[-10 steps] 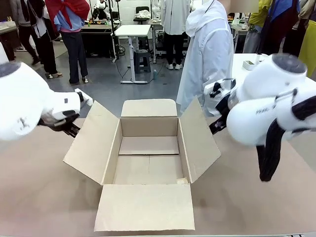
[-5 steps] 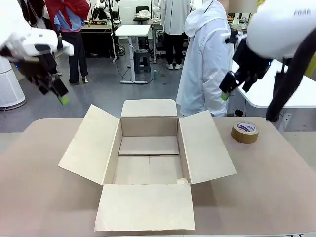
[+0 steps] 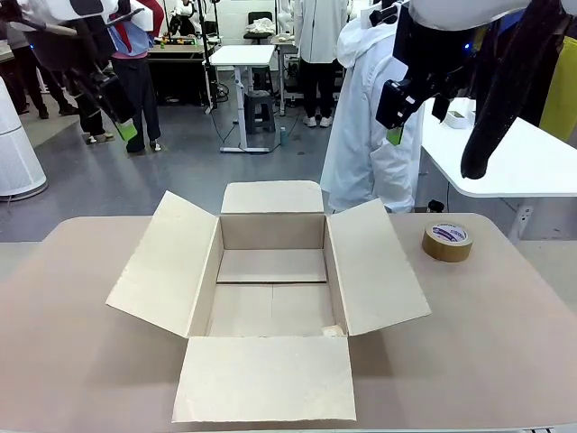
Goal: Wrap the clocks to prevent damage.
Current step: Open the side flaps of the Package Box.
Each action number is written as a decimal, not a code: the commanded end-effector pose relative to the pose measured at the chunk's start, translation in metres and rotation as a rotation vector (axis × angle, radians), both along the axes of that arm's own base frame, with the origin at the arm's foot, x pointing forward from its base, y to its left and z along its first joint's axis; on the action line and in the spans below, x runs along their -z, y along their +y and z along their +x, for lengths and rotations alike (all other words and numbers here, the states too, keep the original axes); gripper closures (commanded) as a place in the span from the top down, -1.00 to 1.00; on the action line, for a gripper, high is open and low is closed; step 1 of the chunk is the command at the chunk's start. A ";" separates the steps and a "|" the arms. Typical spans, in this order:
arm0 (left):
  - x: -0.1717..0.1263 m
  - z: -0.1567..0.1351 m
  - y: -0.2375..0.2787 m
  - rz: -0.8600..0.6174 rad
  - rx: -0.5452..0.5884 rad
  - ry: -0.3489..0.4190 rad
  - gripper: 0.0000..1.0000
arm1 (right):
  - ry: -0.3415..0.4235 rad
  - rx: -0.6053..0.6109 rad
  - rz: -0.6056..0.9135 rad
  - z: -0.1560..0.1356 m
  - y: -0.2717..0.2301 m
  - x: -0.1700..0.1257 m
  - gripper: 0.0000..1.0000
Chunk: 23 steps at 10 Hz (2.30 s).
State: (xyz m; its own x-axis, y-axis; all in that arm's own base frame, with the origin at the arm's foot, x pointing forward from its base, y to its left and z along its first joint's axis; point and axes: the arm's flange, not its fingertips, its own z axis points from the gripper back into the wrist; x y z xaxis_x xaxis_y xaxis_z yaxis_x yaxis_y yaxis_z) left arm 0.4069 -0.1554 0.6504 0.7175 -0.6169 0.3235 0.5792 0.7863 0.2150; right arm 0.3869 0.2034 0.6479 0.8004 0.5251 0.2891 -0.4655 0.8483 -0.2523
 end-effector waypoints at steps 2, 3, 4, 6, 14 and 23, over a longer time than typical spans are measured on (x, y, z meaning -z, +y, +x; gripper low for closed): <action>0.012 0.004 0.011 -0.012 -0.002 0.006 1.00 | 0.022 -0.021 0.078 -0.001 -0.007 0.001 1.00; 0.012 0.004 0.011 -0.012 -0.002 0.006 1.00 | 0.022 -0.021 0.078 -0.001 -0.007 0.001 1.00; 0.011 0.004 0.009 -0.002 -0.016 0.020 1.00 | 0.012 0.003 0.035 0.001 -0.003 -0.001 1.00; -0.003 0.015 0.053 -0.204 0.243 0.135 1.00 | 0.148 -0.297 0.294 0.003 -0.061 -0.014 1.00; 0.010 0.001 0.198 -0.713 0.598 -0.200 1.00 | -0.238 -0.558 0.944 0.005 -0.237 0.019 1.00; 0.052 -0.015 0.234 -0.796 0.528 -0.182 1.00 | -0.255 -0.521 0.930 -0.003 -0.256 0.066 1.00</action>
State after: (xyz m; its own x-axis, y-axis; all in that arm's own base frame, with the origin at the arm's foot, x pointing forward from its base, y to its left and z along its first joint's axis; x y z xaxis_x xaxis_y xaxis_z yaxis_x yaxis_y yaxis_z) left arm 0.3906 0.0779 0.5977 0.3181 -0.4079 0.8558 0.9069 0.3941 -0.1492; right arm 0.3828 -0.0436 0.5861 0.4009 0.3105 0.8619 -0.8493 0.4788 0.2226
